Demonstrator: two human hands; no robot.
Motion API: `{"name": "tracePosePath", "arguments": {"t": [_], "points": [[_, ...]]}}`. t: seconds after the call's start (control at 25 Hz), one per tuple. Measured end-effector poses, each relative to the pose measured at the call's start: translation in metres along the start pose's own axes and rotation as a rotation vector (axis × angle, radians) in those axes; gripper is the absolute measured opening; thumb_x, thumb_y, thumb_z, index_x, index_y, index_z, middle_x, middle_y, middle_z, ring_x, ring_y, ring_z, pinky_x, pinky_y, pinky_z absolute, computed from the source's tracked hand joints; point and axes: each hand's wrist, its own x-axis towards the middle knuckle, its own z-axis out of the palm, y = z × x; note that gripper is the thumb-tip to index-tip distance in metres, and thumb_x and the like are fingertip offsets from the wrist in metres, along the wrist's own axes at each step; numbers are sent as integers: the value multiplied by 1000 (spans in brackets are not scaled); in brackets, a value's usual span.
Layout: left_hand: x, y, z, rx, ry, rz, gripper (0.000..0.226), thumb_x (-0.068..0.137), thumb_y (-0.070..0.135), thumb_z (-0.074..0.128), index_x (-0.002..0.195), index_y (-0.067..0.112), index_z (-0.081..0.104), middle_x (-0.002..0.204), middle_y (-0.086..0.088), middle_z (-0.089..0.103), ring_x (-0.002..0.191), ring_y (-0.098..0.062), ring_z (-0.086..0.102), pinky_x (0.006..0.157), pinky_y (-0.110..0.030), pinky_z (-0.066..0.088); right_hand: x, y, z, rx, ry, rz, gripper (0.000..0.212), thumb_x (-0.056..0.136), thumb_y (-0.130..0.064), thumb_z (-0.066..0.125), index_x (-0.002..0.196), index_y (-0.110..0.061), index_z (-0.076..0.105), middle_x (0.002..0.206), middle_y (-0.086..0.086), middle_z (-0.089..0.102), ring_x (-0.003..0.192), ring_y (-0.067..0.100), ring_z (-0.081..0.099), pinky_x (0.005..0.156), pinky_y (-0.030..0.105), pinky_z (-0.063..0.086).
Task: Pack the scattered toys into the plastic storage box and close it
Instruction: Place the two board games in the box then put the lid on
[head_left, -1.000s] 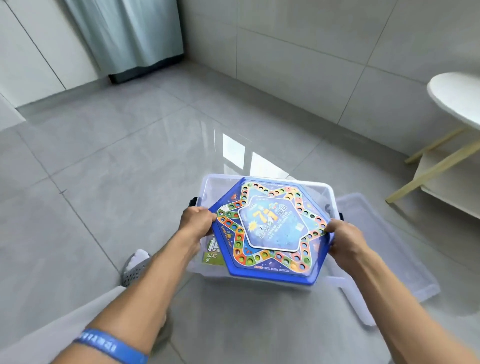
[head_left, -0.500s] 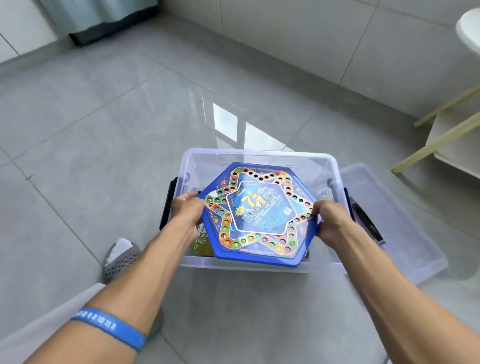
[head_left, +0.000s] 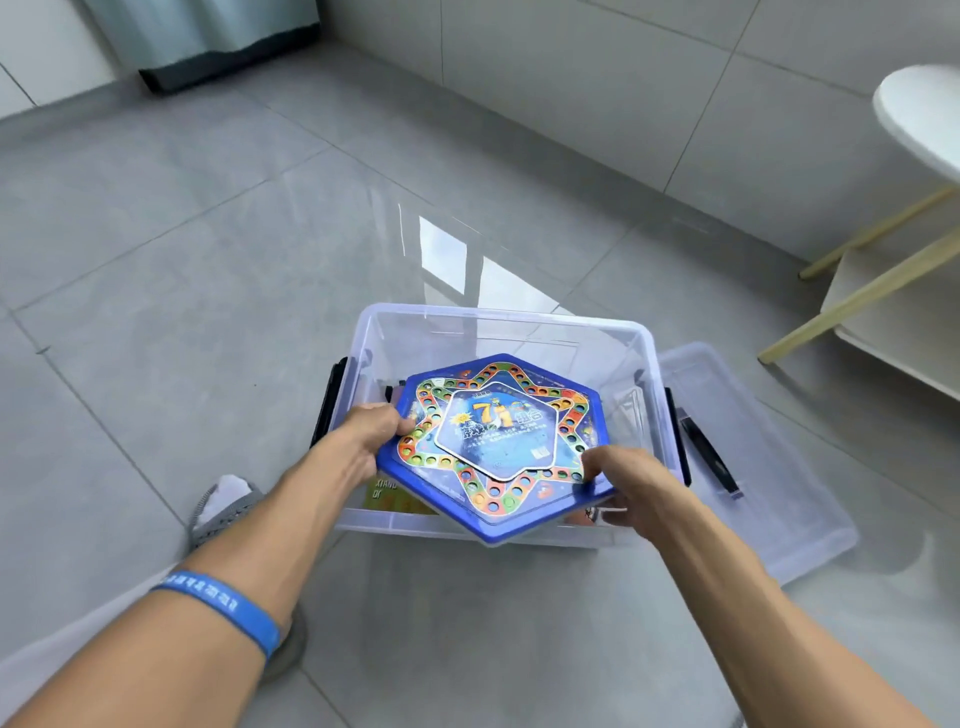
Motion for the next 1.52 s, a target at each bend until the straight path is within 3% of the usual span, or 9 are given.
{"name": "tracePosePath", "arguments": {"t": [0.16,0.28,0.44,0.6,0.92,1.08,1.2,1.32,1.52], "points": [[9,1,7,-113,71,23,13,84,-5,60,91,5,63,98,-19,70,64,-27,66,55,-39,59,7,9,-19,-257,-197,-13,42,68,-14,69,109,-7,65,106,6,73,78,28,76,83,31,48],[-8,-4,13,-472,44,-5,13,80,-2,48,70,2,53,74,-16,68,49,-23,65,52,-27,54,19,12,-31,-274,-226,-9,41,71,-12,70,110,-3,64,100,9,73,82,29,75,79,31,42],[-29,-23,14,-650,-42,-110,18,84,-2,39,91,-1,55,94,-20,69,77,-34,66,65,-42,53,18,9,-30,-387,-333,-30,41,79,-25,77,114,-8,64,97,8,77,91,19,74,95,30,46],[-13,-8,9,-335,-101,-142,30,85,0,42,110,5,57,100,-18,68,80,-33,66,72,-46,55,19,15,-16,-509,-325,-95,39,81,-42,76,106,-14,68,94,-3,75,82,10,68,74,19,48],[24,-32,9,-30,152,-46,19,86,2,64,104,2,62,100,-16,72,73,-27,69,61,-41,60,34,33,11,-670,-196,-188,67,54,-65,77,106,-23,70,106,-7,72,94,15,67,92,38,54],[-7,-45,9,692,366,309,35,83,22,65,116,11,59,118,-8,61,106,-30,60,90,-40,51,13,40,11,-833,3,-353,44,76,-63,67,69,-20,63,66,-11,63,63,12,60,58,30,46],[-51,-68,19,904,332,756,32,82,21,60,114,17,60,115,-5,55,105,-29,54,89,-42,48,2,73,14,-1073,387,-766,49,90,-49,23,61,-16,44,53,-2,43,61,28,58,56,36,35],[-86,-85,35,1039,-55,883,29,86,46,53,96,22,65,96,4,59,95,-17,52,88,-37,45,-7,106,10,-912,431,-1003,38,93,-38,30,61,-22,42,55,-3,50,59,27,56,61,35,33],[-100,-75,58,1484,-76,929,46,88,65,43,103,24,56,105,2,56,103,-19,51,88,-35,40,-24,119,-23,-227,616,-983,13,90,-19,56,81,-17,65,81,-6,61,76,17,54,70,31,42]]}}
